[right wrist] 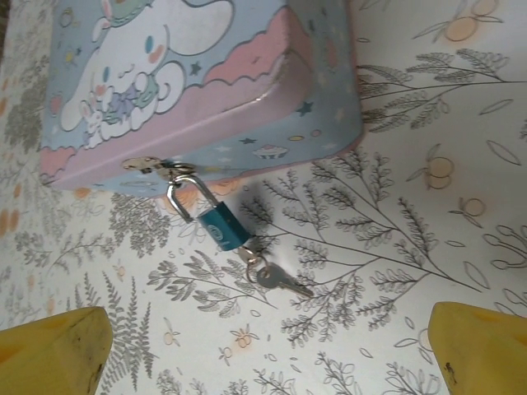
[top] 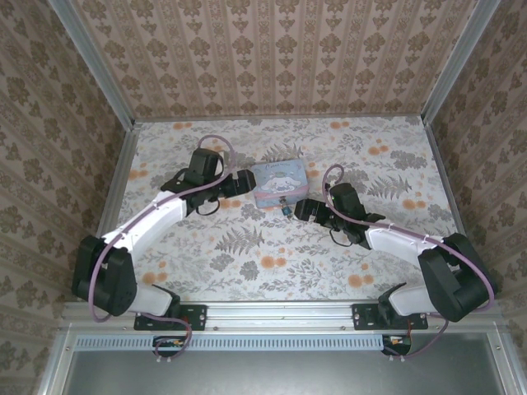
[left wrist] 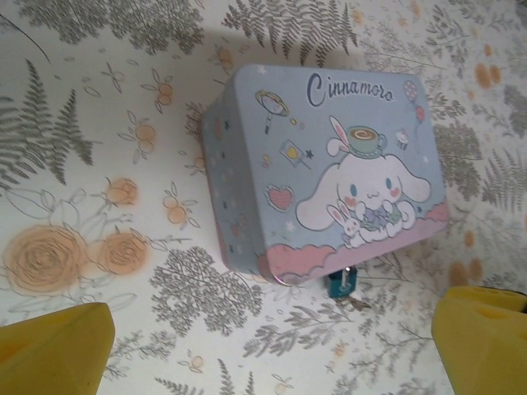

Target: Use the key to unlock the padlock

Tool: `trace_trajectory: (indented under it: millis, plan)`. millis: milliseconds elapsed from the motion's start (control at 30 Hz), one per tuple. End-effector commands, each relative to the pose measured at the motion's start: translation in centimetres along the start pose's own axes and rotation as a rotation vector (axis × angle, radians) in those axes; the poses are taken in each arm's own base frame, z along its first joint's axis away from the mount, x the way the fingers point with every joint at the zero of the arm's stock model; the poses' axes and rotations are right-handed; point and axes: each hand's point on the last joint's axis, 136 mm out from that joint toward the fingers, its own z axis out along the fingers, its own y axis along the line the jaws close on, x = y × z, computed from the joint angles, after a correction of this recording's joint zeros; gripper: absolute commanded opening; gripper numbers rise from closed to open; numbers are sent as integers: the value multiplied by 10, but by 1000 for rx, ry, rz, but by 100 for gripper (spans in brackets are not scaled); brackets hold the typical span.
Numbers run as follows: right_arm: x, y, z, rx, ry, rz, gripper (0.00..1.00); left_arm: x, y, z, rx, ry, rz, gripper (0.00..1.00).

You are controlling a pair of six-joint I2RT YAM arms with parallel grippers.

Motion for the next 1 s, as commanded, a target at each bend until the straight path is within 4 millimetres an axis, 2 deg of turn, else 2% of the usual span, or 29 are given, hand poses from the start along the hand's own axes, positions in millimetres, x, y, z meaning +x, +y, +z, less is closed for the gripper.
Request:
trace_trajectory:
  millis: [0, 167, 300, 467, 633, 733, 967]
  plan:
    - [-12, 0, -5, 19, -43, 0, 100, -19, 5, -3, -54, -53, 78, 100]
    - [-10, 5, -1, -18, -38, -6, 100, -31, 7, -3, -77, -107, 108, 100]
    - [0, 7, 13, -49, 27, -32, 99, -35, 10, -1, -95, -122, 101, 100]
    - [10, 14, 26, -107, 80, -52, 86, -30, 9, 8, -81, -61, 106, 100]
    - [14, 17, 30, -138, 92, -66, 80, -20, 15, 19, -85, -21, 88, 100]
    - [18, 15, 31, -141, 101, -72, 72, -16, 16, 22, -85, -12, 77, 100]
    - [25, 18, 38, -166, 134, -77, 56, -7, 3, 34, -47, 45, 95, 100]
